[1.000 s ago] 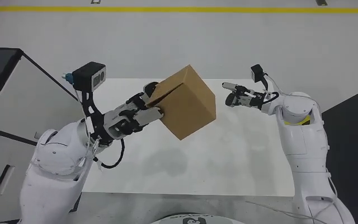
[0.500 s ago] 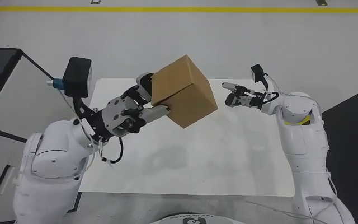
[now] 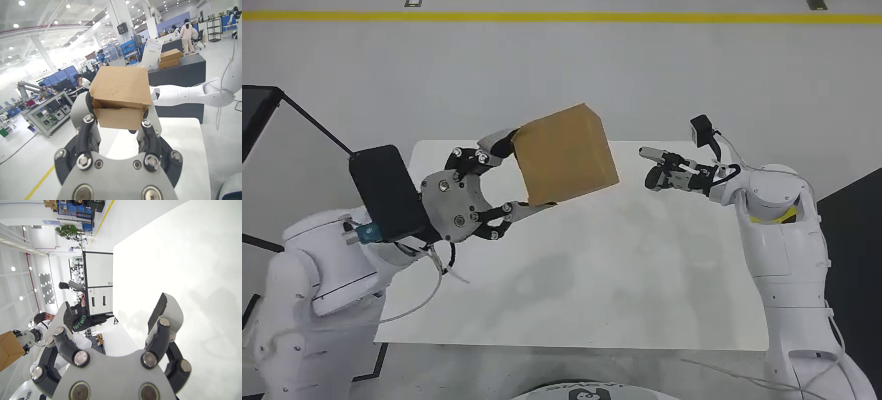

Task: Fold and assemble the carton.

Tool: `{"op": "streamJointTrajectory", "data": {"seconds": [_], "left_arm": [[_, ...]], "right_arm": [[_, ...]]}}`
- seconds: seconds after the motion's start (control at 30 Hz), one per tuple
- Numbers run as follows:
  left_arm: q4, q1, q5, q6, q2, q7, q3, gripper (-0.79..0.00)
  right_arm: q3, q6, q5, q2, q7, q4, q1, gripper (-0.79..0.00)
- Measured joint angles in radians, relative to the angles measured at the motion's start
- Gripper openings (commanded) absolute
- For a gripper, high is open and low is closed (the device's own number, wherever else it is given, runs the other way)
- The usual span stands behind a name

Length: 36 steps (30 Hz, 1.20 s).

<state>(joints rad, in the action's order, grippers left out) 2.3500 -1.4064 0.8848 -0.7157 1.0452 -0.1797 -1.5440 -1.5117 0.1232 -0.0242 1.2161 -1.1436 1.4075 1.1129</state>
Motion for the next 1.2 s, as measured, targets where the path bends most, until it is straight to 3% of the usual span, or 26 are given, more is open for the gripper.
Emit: {"op": "streamJointTrajectory", "data": {"seconds": [0.27,0.37,0.57,0.8,0.9,1.2], "left_arm": [[0.000,0.000,-0.003,0.002,0.000,0.003,0.002,-0.785],[0.000,0.026,0.072,-0.008,-0.001,0.019,-0.018,-0.785],[0.000,0.050,0.550,-0.034,-0.005,0.271,-0.018,-0.785],[-0.030,-0.040,1.041,0.128,-0.020,0.694,0.020,-0.785],[-0.053,-0.059,1.065,0.158,-0.020,0.759,0.028,-0.785],[-0.049,-0.060,1.053,0.172,-0.019,0.756,0.033,-0.785]], "right_arm": [[0.000,0.000,0.000,0.000,0.000,0.000,0.000,0.000],[0.000,0.000,0.000,0.000,0.000,0.000,0.000,0.000],[0.000,0.000,0.000,0.000,0.000,0.000,0.000,0.000],[0.000,0.000,0.000,0.000,0.000,0.000,0.000,0.000],[0.000,0.000,0.000,0.000,0.000,0.000,0.000,0.000],[0.000,0.000,0.000,0.000,0.000,0.000,0.000,0.000]]}}
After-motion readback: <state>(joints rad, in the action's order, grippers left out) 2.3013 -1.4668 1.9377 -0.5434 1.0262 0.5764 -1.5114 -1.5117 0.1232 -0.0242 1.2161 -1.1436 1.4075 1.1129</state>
